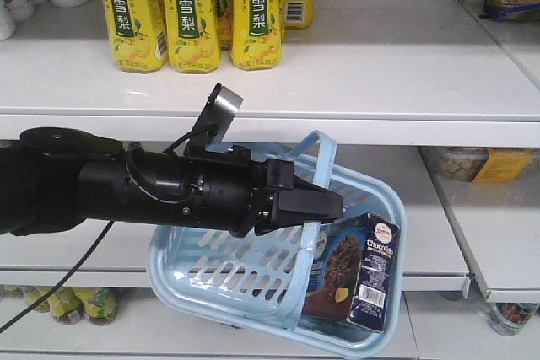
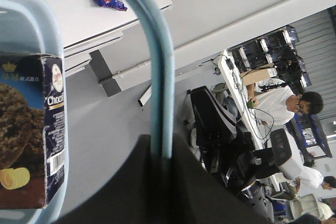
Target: Left arm holds basket, right arm returns cookies
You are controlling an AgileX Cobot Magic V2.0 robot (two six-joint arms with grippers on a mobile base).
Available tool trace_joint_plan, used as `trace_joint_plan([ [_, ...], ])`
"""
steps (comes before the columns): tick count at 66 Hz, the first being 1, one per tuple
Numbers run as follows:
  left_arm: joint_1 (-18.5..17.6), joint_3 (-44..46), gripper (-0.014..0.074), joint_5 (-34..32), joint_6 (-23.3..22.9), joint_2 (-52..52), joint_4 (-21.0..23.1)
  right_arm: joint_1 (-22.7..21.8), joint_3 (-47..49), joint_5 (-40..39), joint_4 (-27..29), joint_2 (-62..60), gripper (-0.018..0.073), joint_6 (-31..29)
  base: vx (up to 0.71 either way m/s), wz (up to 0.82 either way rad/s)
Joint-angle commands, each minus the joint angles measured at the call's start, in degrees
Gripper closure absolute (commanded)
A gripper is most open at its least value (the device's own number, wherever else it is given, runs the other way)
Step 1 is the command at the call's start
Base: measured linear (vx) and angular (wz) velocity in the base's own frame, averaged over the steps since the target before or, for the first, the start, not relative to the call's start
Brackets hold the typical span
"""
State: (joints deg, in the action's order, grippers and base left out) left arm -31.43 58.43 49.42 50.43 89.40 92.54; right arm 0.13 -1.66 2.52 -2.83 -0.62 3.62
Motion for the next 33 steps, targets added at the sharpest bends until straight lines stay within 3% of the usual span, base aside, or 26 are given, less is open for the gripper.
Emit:
trace_joint_plan([
  [1,-0.15,1.6,0.0603,2.51,1.22,-2.86,4.83,-0.25,-0.13,-4.04,-0.23,-0.6,0.0567,-0.45,0.06,-0.05],
  [33,-0.15,1.6,0.0603,2.76,1.22,-2.86,4.83,-0.25,-0.13,-4.04,-0.23,-0.6,0.0567,-0.45,0.03,-0.02],
])
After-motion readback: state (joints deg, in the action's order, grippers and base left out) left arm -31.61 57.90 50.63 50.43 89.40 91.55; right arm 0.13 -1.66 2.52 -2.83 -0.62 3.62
